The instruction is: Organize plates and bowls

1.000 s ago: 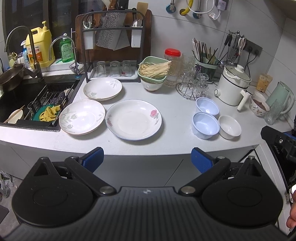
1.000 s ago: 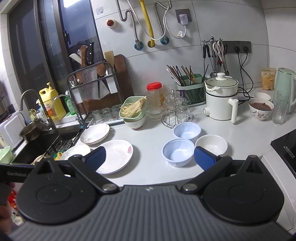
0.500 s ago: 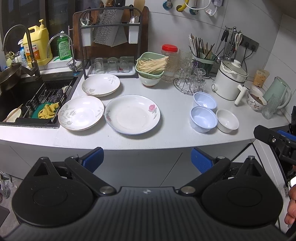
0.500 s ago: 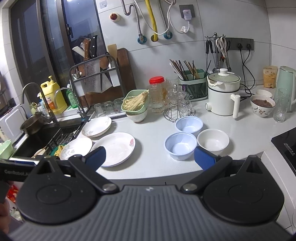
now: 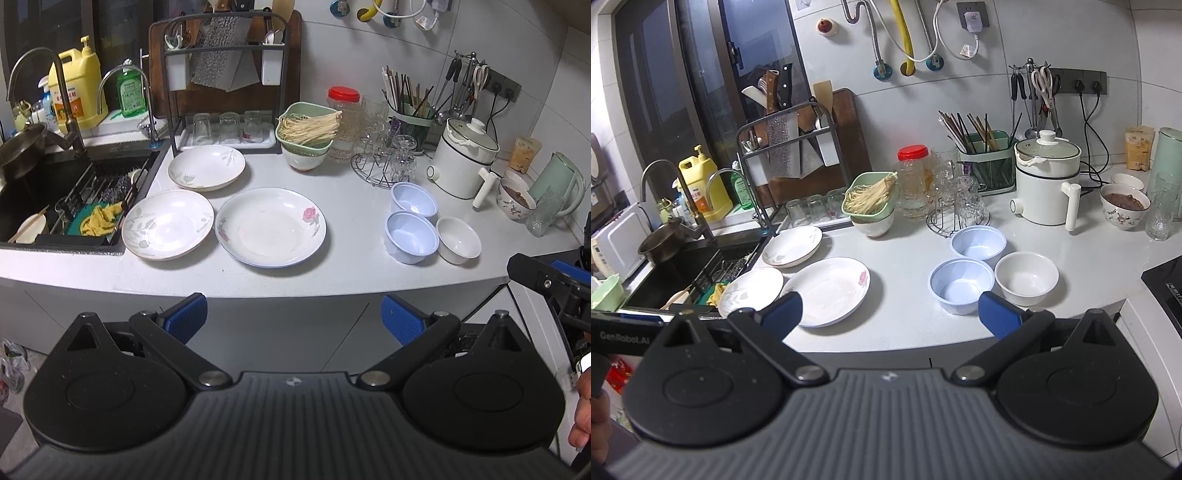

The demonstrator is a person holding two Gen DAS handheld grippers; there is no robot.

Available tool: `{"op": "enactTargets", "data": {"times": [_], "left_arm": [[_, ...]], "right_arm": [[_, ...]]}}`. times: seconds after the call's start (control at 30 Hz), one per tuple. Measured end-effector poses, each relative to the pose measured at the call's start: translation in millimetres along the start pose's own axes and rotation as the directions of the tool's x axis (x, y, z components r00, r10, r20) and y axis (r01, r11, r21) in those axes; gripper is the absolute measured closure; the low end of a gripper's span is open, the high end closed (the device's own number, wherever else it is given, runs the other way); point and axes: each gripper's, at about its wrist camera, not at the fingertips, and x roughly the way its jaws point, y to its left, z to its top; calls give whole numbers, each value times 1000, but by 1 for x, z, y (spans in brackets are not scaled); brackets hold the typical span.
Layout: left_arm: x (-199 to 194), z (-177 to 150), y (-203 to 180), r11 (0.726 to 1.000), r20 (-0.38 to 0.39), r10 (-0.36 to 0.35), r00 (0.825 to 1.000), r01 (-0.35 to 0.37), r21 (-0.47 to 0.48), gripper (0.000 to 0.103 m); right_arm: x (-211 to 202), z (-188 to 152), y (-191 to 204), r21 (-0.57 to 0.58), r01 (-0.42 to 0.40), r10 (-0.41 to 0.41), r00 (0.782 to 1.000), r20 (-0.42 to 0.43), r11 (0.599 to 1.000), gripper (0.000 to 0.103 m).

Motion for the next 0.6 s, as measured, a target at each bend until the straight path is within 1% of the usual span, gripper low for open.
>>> {"op": "enactTargets", "data": {"times": [0.07,0.17,0.3,0.37,0.5,0.53,0.6], "left_arm": [[0,1,-1,1000,-14,-3,1000,3,-6,1],[-2,3,-2,1000,-14,-5,1000,5,2,1],[-5,6,-1,1000,1,1,1000,-1,-3,1],[-4,7,-1,1000,-4,3,1000,-3,-12,1],[-3,8,0,1000,-23,4,1000,-4,-12,1],[-3,8,1,1000,-23,11,1000,-11,-1,1],[-4,10,3,1000,-7,23,1000,-23,16,1]], "right_arm": [[0,0,0,-2,-5,5,1000,-5,1000,0],[-2,0,0,7,-27,27,1000,-9,1000,0],[-1,2,5,-16,-18,17,1000,-11,1000,0],[0,2,7,-24,-17,16,1000,-13,1000,0],[3,4,9,7,-34,34,999,-25,999,0],[4,5,10,9,-33,33,999,-26,999,0],[8,5,12,8,-3,3,1000,-21,1000,0]]}}
